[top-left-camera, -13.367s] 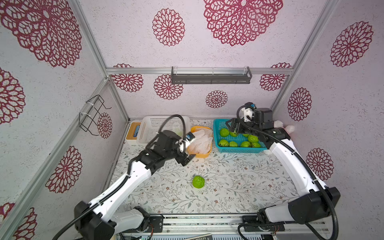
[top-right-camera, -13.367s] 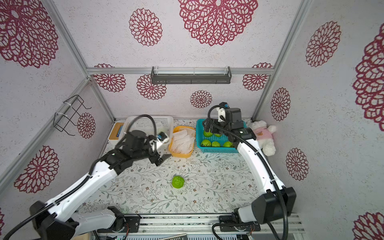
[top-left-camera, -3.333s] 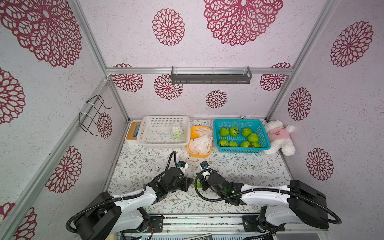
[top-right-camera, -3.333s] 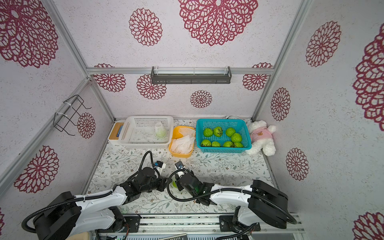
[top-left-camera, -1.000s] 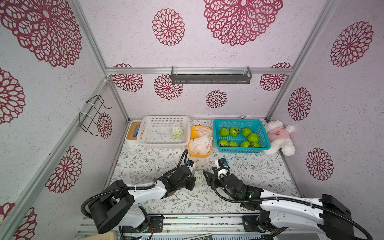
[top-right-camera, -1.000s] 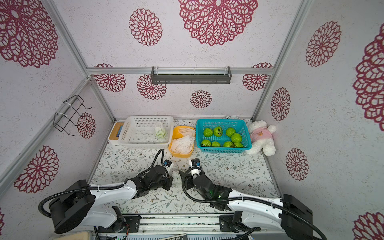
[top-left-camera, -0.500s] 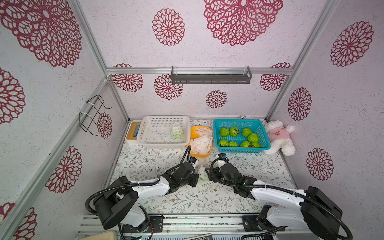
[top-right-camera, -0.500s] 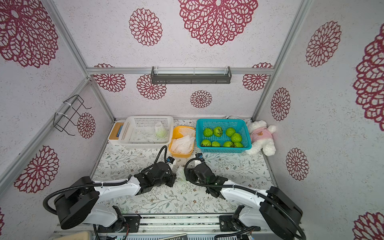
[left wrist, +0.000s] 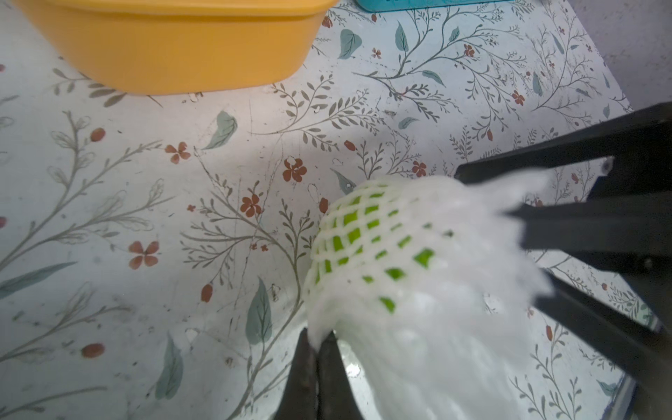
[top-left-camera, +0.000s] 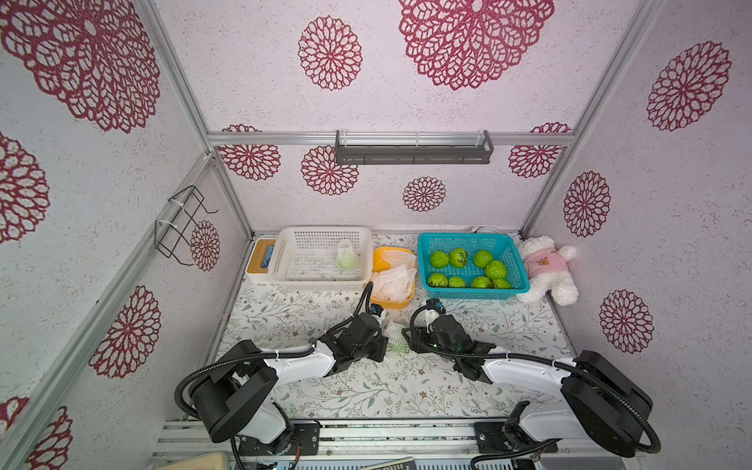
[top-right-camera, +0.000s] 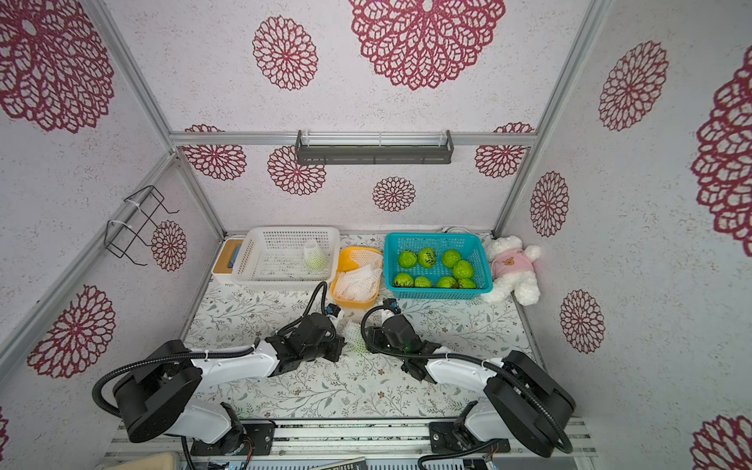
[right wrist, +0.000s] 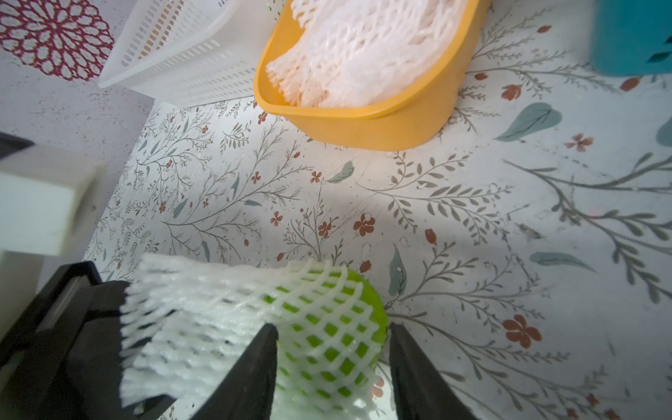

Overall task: Sleeve custard apples in foam nets
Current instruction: Put on the foam net on the custard apple.

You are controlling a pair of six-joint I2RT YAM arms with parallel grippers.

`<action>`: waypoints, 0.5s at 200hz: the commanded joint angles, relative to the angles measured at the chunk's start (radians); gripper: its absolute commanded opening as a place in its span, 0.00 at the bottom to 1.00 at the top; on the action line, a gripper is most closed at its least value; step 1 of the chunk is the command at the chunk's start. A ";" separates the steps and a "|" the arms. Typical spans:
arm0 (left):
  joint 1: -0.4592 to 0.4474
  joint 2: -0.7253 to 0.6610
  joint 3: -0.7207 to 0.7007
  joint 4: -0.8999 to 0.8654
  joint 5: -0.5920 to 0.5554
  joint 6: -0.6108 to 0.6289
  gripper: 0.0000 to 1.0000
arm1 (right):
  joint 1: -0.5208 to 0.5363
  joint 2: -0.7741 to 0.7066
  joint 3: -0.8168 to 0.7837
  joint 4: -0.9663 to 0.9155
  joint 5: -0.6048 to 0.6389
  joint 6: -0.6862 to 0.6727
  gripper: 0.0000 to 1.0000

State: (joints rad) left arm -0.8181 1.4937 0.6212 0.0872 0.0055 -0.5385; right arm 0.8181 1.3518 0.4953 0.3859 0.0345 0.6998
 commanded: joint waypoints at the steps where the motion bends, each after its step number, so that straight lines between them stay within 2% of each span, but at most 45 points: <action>1: 0.015 0.020 0.026 0.011 -0.011 0.001 0.00 | -0.018 0.012 -0.020 0.072 -0.027 0.028 0.43; 35: 0.020 0.040 0.041 0.023 0.008 -0.001 0.00 | -0.031 0.018 -0.041 0.097 -0.022 0.046 0.27; 100: 0.021 0.076 0.048 0.040 0.032 -0.014 0.00 | -0.048 0.023 -0.069 0.105 -0.012 0.060 0.12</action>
State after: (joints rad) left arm -0.8040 1.5532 0.6556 0.0940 0.0292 -0.5404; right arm 0.7803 1.3689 0.4347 0.4545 0.0181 0.7452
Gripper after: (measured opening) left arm 0.044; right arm 0.130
